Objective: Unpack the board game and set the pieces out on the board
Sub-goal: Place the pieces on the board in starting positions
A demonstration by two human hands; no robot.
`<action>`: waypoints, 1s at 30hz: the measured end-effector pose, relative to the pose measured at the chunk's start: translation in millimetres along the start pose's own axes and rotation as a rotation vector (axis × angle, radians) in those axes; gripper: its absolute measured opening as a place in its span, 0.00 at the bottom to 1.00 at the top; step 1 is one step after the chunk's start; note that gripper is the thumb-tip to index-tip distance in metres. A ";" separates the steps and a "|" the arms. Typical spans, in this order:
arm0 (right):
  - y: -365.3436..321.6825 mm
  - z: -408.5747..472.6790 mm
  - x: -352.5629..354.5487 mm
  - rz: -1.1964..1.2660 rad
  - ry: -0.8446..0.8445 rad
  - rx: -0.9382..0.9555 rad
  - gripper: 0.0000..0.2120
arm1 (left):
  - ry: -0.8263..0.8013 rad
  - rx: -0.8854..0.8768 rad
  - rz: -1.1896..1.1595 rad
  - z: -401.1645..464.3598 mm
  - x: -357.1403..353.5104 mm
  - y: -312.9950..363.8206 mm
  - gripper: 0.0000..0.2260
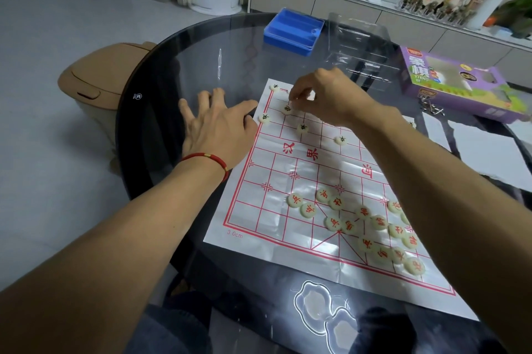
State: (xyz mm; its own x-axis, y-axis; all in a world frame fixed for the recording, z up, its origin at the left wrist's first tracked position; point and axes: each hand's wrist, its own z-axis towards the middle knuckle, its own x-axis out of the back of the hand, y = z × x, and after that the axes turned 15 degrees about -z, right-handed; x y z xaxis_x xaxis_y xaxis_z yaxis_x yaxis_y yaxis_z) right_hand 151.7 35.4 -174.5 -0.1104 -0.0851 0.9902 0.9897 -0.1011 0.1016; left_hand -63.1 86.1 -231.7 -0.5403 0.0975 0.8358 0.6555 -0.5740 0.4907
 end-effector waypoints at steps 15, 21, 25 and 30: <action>-8.1 3.3 4.5 0.007 -0.084 0.077 0.11 | 0.002 0.006 0.010 0.8 0.1 -0.6 0.18; -7.3 3.5 4.8 0.002 -0.074 0.080 0.13 | -0.004 0.008 0.000 1.5 0.4 -1.4 0.18; -5.0 -2.3 7.7 -0.007 -0.038 0.089 0.12 | -0.013 0.010 -0.005 1.6 1.0 -1.7 0.18; 2.4 -20.4 16.4 -0.012 0.040 0.071 0.11 | -0.022 0.011 -0.018 0.9 3.0 -1.0 0.18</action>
State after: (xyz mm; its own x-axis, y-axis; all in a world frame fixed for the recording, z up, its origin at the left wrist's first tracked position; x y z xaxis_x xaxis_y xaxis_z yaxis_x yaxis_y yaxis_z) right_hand 150.4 13.5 -159.9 -0.1241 -0.1241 0.9845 0.9921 -0.0321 0.1210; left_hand -65.0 87.7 -229.5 -0.5407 0.1254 0.8318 0.6517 -0.5628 0.5084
